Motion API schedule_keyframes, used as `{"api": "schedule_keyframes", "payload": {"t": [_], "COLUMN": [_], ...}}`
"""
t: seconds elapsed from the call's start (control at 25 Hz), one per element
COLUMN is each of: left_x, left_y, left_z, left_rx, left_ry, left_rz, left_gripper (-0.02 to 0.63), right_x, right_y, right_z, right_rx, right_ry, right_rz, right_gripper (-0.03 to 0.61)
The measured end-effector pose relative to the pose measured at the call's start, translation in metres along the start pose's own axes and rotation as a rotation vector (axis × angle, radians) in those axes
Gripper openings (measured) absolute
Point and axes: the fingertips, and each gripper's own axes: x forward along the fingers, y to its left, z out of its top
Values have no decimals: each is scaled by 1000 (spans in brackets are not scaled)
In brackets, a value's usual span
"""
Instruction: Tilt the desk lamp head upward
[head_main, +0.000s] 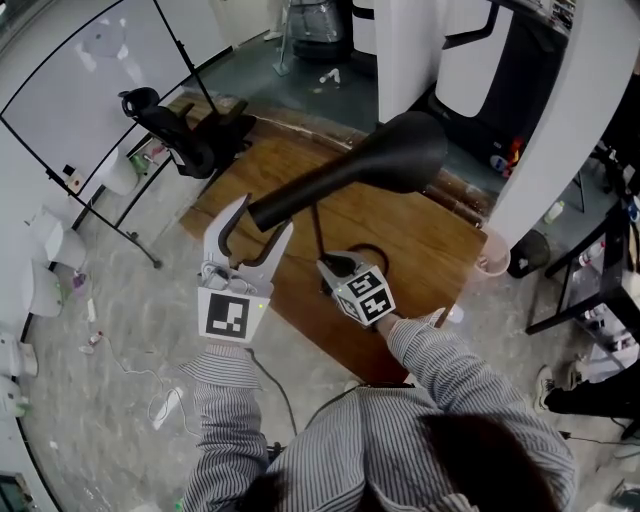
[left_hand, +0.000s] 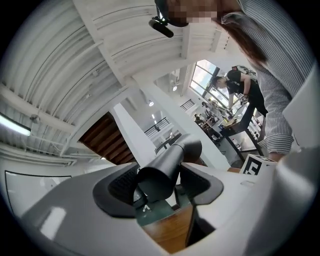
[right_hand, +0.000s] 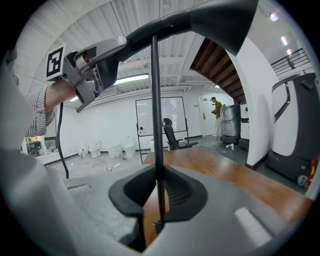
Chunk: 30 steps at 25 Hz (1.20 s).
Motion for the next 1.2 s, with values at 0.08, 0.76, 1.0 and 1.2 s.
{"api": "schedule_keyframes", "payload": {"t": [0.08,0.76,1.0,1.2], "left_x": [0,1,6,10], "left_y": [0,-20,-25,-32], "left_z": [-2,-32,-37,-47], "left_rx": [-27,-275,-351,-394], "left_ry": [-12,-87,-99,-96], "left_rz": [6,16,18,14], "left_gripper": [259,218,216,215], "right_x": [0,2,2,3], "right_y": [0,0,0,0], "right_z": [0,-2,-1,-3], "right_rx": [1,19,37,38], "right_ry": [0,7,-3,-3], "right_rz": [-2,-5,-16,-12], "right_gripper": [49,49,49,49]}}
